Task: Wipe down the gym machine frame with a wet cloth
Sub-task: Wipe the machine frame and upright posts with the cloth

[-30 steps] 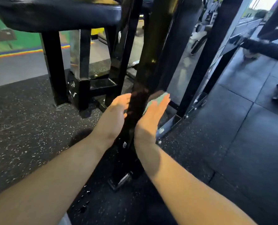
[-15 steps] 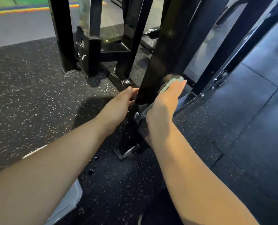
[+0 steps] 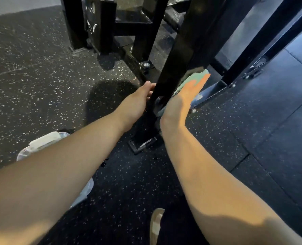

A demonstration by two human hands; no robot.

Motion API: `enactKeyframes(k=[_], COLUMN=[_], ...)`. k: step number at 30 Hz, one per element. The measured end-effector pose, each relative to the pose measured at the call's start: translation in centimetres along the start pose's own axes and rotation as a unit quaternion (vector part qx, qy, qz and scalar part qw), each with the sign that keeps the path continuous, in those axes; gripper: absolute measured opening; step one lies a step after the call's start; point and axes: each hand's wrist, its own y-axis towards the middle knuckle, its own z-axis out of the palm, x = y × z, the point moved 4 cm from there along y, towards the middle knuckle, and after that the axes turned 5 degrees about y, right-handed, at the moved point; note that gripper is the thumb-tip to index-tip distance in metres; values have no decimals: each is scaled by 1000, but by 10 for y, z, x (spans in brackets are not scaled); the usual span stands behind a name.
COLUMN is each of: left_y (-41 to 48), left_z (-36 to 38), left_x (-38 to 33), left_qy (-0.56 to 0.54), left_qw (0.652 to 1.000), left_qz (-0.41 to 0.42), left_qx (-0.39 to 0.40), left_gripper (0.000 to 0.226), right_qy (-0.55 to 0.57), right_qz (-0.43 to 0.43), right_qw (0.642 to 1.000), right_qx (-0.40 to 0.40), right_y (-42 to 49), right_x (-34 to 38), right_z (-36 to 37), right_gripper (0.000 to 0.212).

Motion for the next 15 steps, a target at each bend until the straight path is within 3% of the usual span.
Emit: enactKeyframes(k=[2,4,6,9,11,13,15], left_y=[0,-2,1,6,7,7,7], left_z=[4,5,3,4,8,11,13], left_x=[5,6,6,13,18,21,23], left_qy=[-6,-16,-12,-12,-27,-35,-43], left_qw=[1000,1000,1000,1000,999,997,996], left_qz=[5,5,8,-1,-9,-17,-31], left_qx=[-1,0,-8,-28,-42,-59,-68], left_gripper=[34,34,37,38,37,38,37], right_qy=[44,57,43,35,20,58,57], right_qz=[132,248,253,156,106,166,215], right_qw=[989,965,964,984,991,980,967], right_qx=[-46,-59,-73,-83,-76,-96,-123], right_y=[9,-8,-7,3,5,5,9], right_x=[-41,-47,-44,-31,-32,-47,-70], right_z=[-16,-19,-17,-11,-13,-18,-28], right_gripper=[101,79,56,42,52,71,76])
